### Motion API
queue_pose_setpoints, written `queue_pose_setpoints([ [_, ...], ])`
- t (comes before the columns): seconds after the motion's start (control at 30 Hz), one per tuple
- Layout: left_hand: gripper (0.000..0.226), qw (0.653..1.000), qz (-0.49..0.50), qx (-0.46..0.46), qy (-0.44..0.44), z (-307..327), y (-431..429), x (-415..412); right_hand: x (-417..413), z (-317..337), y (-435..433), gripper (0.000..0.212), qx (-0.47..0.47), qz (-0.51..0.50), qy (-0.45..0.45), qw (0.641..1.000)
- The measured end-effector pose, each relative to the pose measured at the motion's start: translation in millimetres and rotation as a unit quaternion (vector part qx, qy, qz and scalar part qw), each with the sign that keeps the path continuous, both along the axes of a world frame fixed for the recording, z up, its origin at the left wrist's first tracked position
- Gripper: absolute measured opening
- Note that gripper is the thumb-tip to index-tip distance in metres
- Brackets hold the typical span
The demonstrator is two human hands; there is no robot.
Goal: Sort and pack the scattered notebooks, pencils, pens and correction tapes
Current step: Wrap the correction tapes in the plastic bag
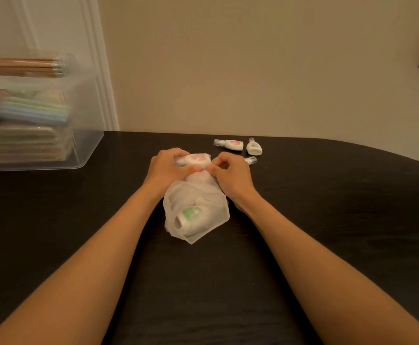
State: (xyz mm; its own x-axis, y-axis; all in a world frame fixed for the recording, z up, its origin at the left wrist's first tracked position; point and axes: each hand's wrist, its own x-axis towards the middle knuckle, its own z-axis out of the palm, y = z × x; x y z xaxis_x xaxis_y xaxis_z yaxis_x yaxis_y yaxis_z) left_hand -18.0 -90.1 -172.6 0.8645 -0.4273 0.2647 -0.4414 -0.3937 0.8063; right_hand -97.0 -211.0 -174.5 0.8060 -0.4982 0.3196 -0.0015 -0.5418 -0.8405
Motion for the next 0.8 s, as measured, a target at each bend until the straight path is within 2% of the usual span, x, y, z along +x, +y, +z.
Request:
queue_pose_setpoints([
  [0.17, 0.043, 0.999, 0.017, 0.017, -0.031, 2, -7, 0, 2, -1, 0, 0.010, -0.028, -0.001, 0.003, 1.000],
  [0.23, 0.041, 0.999, 0.034, 0.010, -0.037, 4, -10, 1, 2, 0, 0, 0.008, -0.021, -0.016, -0.022, 0.999],
  [0.33, 0.038, 0.996, 0.070, -0.001, -0.051, 2, -15, 7, 3, 0, -9, 0.021, -0.007, -0.144, -0.090, 0.985],
  [0.4, 0.038, 0.994, 0.090, -0.003, -0.056, -1, -18, 12, 4, -2, -25, 0.038, 0.002, -0.247, -0.058, 0.967],
  [0.43, 0.038, 0.994, 0.096, -0.006, -0.055, -3, -19, 14, 5, -3, -33, 0.043, 0.010, -0.266, -0.022, 0.964],
  [0.5, 0.038, 0.994, 0.099, -0.018, -0.051, -4, -22, 18, 7, -5, -46, 0.046, 0.011, -0.249, 0.058, 0.967],
  [0.6, 0.038, 0.994, 0.090, -0.052, -0.039, -2, -21, 18, 9, -5, -51, 0.041, -0.088, -0.200, 0.148, 0.965],
  [0.67, 0.039, 0.992, 0.083, -0.088, -0.028, 0, -19, 14, 9, -6, -51, 0.032, -0.121, -0.174, 0.150, 0.966],
  [0.8, 0.032, 0.985, 0.085, -0.140, -0.049, 2, -13, -1, 3, -7, -46, 0.018, -0.116, -0.137, 0.147, 0.973],
])
